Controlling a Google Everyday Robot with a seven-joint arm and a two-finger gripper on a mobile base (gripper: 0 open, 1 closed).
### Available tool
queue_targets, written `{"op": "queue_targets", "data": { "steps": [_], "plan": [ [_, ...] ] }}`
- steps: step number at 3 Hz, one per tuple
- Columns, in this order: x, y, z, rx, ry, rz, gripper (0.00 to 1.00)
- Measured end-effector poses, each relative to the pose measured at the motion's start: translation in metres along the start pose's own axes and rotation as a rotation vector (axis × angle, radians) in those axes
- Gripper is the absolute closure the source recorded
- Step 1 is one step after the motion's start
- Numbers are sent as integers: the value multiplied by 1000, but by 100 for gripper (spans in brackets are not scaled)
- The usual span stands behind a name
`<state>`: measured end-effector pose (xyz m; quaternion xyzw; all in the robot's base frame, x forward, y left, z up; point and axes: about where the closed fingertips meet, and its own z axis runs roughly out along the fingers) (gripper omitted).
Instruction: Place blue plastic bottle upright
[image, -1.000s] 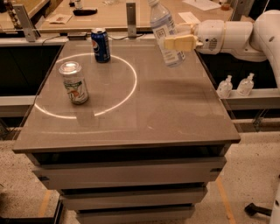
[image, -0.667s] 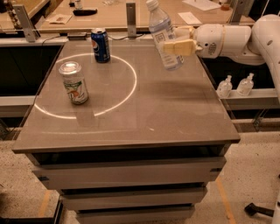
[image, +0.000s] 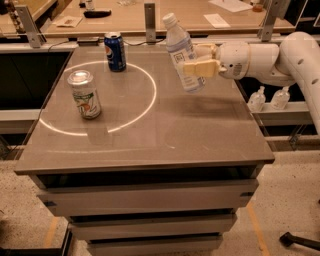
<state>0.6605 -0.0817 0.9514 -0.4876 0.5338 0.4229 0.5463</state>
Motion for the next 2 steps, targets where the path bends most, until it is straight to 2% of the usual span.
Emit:
{"op": "queue_targets", "data": {
  "steps": [2],
  "plan": [
    [15, 11, 6, -20, -110, -3, 100]
  ]
}}
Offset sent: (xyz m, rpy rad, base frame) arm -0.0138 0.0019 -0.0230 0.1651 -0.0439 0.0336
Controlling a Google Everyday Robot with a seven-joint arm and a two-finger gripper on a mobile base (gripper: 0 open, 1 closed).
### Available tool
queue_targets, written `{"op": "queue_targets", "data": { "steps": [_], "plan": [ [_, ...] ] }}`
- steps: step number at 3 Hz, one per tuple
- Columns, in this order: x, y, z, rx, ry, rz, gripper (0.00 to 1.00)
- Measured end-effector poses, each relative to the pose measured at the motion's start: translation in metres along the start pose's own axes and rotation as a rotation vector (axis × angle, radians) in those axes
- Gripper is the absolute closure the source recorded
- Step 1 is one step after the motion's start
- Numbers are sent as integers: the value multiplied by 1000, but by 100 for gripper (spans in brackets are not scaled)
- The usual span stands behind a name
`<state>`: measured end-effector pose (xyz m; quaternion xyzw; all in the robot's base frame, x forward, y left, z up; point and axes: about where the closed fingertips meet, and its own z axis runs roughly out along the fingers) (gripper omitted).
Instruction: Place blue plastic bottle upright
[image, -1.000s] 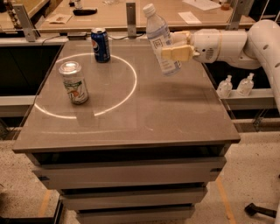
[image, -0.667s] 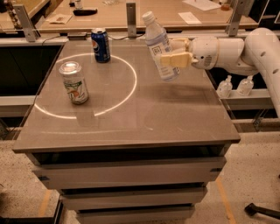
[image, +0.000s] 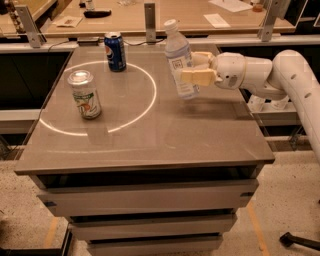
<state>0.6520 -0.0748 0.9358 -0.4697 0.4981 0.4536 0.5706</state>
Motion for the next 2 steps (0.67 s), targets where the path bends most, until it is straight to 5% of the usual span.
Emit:
{"op": "queue_targets", "data": {
  "steps": [2],
  "plan": [
    [10, 6, -12, 24, -38, -16, 100]
  ]
}}
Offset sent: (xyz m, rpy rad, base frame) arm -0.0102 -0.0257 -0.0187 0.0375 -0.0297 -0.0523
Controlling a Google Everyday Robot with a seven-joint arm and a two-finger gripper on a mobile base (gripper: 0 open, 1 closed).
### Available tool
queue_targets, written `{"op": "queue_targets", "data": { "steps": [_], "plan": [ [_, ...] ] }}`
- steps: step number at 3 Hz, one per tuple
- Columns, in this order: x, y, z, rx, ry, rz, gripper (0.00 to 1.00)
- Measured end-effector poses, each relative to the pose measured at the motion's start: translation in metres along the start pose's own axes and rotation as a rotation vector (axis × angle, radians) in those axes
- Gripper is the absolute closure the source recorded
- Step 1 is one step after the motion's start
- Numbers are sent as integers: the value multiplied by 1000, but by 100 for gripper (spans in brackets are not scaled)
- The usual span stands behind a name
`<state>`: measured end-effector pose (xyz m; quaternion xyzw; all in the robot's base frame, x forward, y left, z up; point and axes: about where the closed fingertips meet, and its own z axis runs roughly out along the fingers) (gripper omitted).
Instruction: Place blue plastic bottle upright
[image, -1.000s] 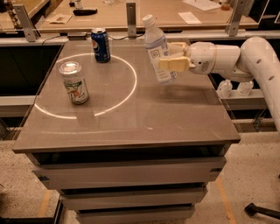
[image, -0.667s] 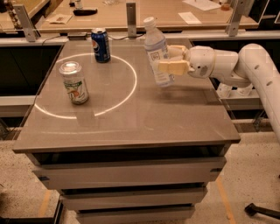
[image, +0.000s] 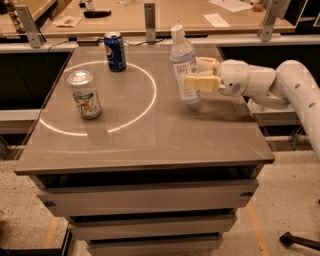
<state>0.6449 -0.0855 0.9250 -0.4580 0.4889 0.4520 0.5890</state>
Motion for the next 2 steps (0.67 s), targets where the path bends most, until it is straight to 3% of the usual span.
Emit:
{"op": "queue_targets", "data": {
  "steps": [1, 2],
  "plan": [
    [3, 2, -5, 14, 23, -4, 86],
    [9, 6, -10, 30, 28, 10, 61]
  ]
}}
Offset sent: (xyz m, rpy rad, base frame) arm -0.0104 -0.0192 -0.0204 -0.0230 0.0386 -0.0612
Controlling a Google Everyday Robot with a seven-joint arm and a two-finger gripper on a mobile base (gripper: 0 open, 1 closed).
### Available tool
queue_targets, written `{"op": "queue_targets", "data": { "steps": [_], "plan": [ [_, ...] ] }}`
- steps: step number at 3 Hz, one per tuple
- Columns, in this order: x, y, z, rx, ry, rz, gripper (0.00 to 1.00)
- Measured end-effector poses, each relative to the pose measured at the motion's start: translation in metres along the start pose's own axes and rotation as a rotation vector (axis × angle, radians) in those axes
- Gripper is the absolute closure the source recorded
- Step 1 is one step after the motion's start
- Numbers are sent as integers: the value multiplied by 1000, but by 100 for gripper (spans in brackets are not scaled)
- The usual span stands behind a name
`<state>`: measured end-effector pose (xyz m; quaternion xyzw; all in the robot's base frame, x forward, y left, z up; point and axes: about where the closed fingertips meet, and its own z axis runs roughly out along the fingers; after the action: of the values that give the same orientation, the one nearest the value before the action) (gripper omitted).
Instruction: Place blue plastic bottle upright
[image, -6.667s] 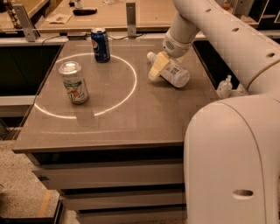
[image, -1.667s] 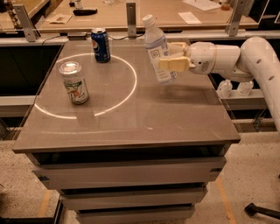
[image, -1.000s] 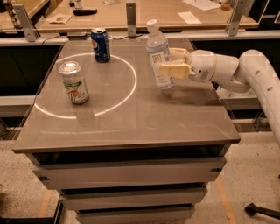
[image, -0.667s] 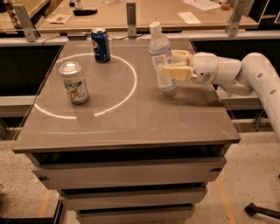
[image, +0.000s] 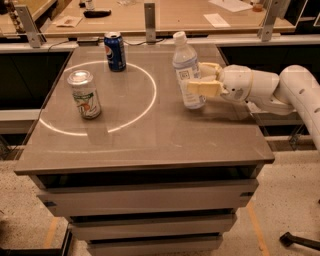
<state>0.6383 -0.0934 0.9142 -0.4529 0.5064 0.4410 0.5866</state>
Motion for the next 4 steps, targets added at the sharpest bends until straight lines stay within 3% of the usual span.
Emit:
{"op": "queue_targets", "data": {
  "steps": [2, 3, 4],
  "plan": [
    [14, 3, -7, 29, -74, 18, 14],
    [16, 2, -14, 33, -97, 13, 0],
    [16, 0, -19, 38, -98, 7, 0]
  ]
}}
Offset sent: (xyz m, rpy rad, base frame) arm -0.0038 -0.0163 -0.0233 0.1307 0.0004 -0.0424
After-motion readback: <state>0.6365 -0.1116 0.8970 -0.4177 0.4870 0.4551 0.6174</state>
